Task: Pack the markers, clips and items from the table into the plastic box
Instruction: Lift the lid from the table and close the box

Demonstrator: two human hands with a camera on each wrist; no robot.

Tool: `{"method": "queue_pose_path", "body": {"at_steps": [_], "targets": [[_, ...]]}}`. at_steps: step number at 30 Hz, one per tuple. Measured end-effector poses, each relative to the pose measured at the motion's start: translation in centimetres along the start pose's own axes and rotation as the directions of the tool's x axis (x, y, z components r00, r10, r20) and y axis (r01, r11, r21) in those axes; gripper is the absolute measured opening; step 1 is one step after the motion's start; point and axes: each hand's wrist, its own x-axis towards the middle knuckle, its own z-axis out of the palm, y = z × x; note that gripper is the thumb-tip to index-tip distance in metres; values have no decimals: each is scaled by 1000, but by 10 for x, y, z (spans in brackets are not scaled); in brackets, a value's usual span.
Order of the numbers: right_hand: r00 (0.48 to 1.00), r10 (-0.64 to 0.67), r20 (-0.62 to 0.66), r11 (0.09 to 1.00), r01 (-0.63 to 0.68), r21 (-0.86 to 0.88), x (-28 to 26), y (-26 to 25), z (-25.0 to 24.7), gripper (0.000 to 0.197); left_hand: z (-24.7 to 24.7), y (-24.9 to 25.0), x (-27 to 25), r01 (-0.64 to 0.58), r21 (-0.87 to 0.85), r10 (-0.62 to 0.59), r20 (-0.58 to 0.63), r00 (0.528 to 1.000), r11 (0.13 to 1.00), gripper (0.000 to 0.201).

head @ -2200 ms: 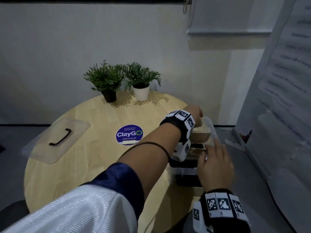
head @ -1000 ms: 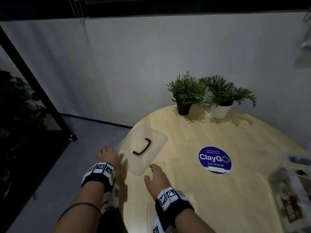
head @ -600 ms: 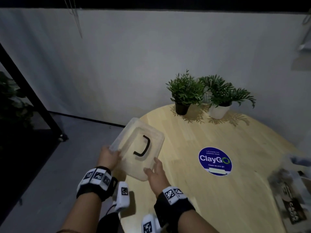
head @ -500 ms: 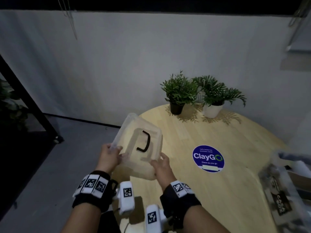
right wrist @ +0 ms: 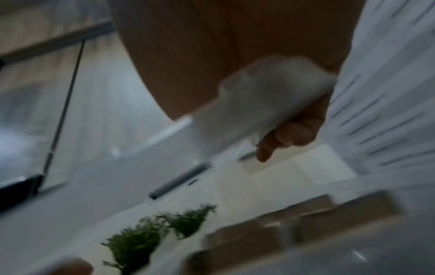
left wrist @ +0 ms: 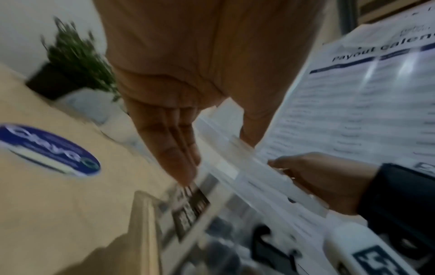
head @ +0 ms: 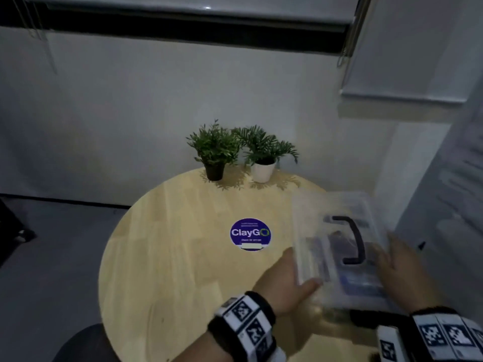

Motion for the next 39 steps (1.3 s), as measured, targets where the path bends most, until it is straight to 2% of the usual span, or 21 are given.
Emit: {"method": "queue_pose_path", "body": {"at_steps": [2,4,5,7,8,9,10,12,14,17,20,23,25,28,29,34,36,39], "targets": [[998,62,-7,995,-62,-84,11,39,-3,63,28,17,11,40,127,-42,16,999,991,67],[997,81,6,981,-79,-176,17,66,-2,84,47,30,21,103,223,-108,12,994,969,73],[995,104,9,971,-99,-219,19,71,-4,84,53,35,24,128,221,-133,9,991,967,76],[986,166,-12,930,-161,-331,23,86,2,69,63,41,27,150,163,-154,13,988,975,80],[991,133,-8,925,-127,-359,21,85,0,64,69,42,27,156,127,-159,18,987,980,81],[997,69,34,934,-53,-352,19,81,-5,60,74,42,26,158,87,-160,18,987,984,83],[997,-2,81,965,23,-262,21,80,-8,63,78,42,25,154,45,-155,11,988,987,83],[979,5,206,998,9,-68,24,72,-18,58,85,40,26,134,-20,-134,-21,991,991,83],[952,44,304,999,-34,-38,29,75,-16,57,89,39,28,124,-44,-126,-51,991,991,82],[947,125,297,991,-106,-80,29,72,-14,56,93,32,30,111,-147,-122,-70,990,983,79],[941,153,302,988,-136,-77,22,66,-15,55,96,25,27,100,-260,-130,-100,986,960,76],[934,160,319,987,-139,-86,18,61,-19,58,92,20,22,79,-302,-109,-83,991,950,68],[927,164,336,986,-145,-82,24,61,-20,60,91,19,20,67,-288,-92,-73,993,955,71],[925,183,334,982,-155,-108,30,53,-19,60,84,21,24,138,-142,-148,-61,987,980,65],[928,193,320,980,-166,-109,30,50,-18,59,80,21,26,178,-145,-184,-30,982,973,61],[926,276,255,959,-249,-136,14,35,-4,57,43,21,41,297,-364,-297,59,953,883,36],[929,285,234,953,-248,-175,-1,22,2,57,20,14,54,336,-373,-359,6,933,865,35],[929,255,268,936,-168,-308,-37,-6,8,61,-10,0,70,326,-244,-379,-217,900,913,43]]}}
